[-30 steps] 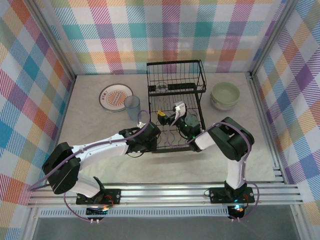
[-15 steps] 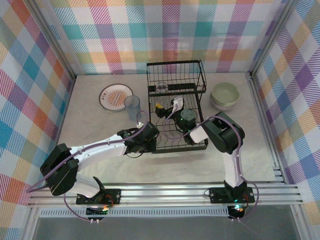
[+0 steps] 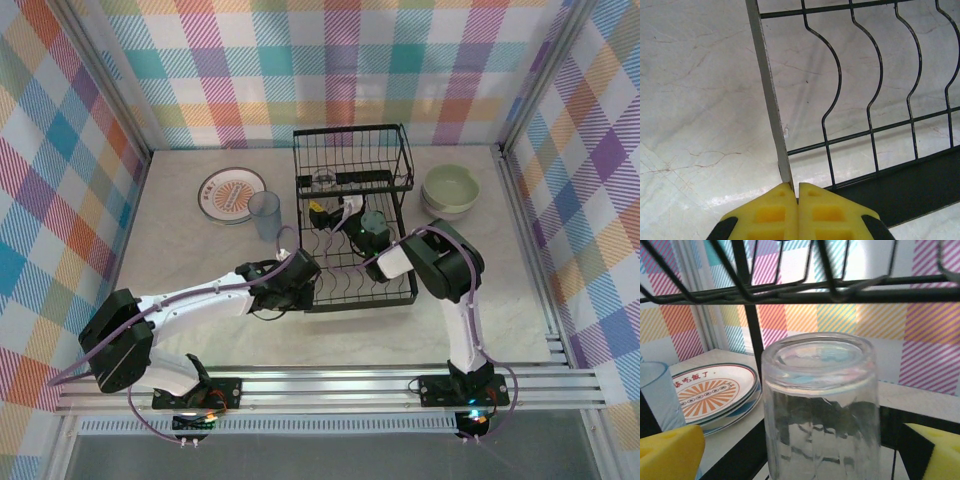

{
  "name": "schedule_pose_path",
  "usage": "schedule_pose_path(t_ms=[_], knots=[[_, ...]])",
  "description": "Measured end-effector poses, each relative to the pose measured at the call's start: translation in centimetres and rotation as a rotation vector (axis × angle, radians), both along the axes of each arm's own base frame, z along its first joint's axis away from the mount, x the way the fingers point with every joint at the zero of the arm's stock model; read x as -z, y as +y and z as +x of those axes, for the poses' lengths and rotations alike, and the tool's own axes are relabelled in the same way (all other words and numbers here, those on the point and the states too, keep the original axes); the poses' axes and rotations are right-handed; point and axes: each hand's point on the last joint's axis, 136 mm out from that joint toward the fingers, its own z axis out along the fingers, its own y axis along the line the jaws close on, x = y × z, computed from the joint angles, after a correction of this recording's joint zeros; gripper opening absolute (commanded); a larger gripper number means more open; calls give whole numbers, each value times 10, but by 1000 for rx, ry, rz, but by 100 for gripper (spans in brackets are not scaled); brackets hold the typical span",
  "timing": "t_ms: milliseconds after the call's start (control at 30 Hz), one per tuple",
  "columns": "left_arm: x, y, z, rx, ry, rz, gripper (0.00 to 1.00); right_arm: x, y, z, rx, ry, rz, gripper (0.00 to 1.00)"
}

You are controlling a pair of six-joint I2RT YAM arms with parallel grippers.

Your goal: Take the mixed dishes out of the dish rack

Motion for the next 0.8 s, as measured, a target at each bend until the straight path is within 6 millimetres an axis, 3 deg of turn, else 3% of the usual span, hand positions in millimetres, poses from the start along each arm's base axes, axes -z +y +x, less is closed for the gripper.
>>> schedule_pose_path(t_ms=[300, 800], knots=[[0, 1, -6, 13, 16, 15, 0, 15, 7, 8, -38, -30, -69, 99], [-2, 1, -7, 14, 21, 18, 0, 19, 13, 18, -70, -58, -84, 99]])
